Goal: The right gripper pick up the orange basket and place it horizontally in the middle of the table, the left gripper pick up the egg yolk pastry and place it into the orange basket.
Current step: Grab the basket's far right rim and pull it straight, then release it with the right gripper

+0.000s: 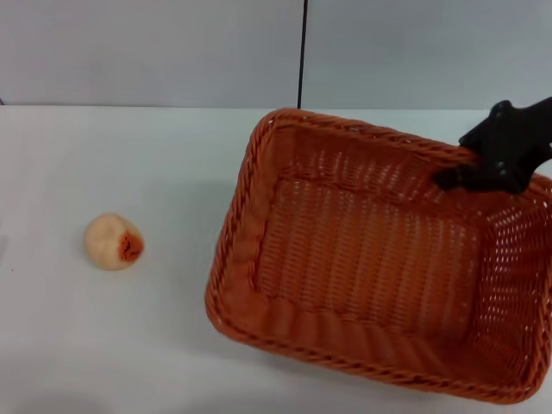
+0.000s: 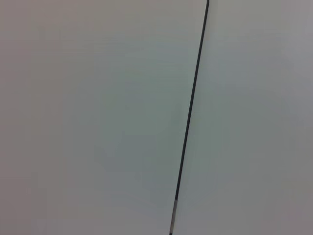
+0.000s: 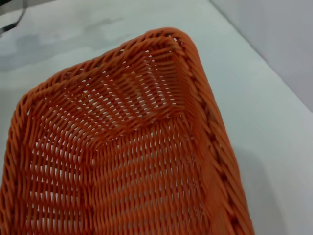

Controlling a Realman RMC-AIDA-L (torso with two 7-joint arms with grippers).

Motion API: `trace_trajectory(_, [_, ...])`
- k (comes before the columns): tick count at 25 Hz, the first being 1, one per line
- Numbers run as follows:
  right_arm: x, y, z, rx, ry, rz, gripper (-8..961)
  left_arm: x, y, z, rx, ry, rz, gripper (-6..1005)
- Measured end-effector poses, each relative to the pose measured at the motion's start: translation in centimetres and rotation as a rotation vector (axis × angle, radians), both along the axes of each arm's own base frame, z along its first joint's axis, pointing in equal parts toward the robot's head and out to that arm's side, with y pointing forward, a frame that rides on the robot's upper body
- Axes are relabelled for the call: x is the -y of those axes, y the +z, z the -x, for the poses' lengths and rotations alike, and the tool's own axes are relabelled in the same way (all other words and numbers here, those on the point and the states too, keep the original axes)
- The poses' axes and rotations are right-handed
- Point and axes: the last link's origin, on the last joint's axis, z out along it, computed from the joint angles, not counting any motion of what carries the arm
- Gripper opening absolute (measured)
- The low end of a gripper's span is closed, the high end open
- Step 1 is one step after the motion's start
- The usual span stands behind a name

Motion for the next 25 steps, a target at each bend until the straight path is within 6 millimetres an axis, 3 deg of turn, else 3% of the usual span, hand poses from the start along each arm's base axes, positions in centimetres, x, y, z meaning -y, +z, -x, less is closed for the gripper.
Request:
trace_trajectory(5, [-0.5,-0.6,1.0,0.008,0.115,0.03,146,1.0,-0.2,-0.1,0.0,-0.01,0.007,747])
trace_trajectory(13, [-1.2,-3.9,1.8,0.103,0.232,0.051,146,2.7,-0.3,-0.5,0.004,-0.028,-0.001,741])
trace_trajectory(25, [-2.4,-5.6,2.7,0.12,0.371,0.009,146,3.6,-0.7,-0.9,0.015,-0.051,0.014,733])
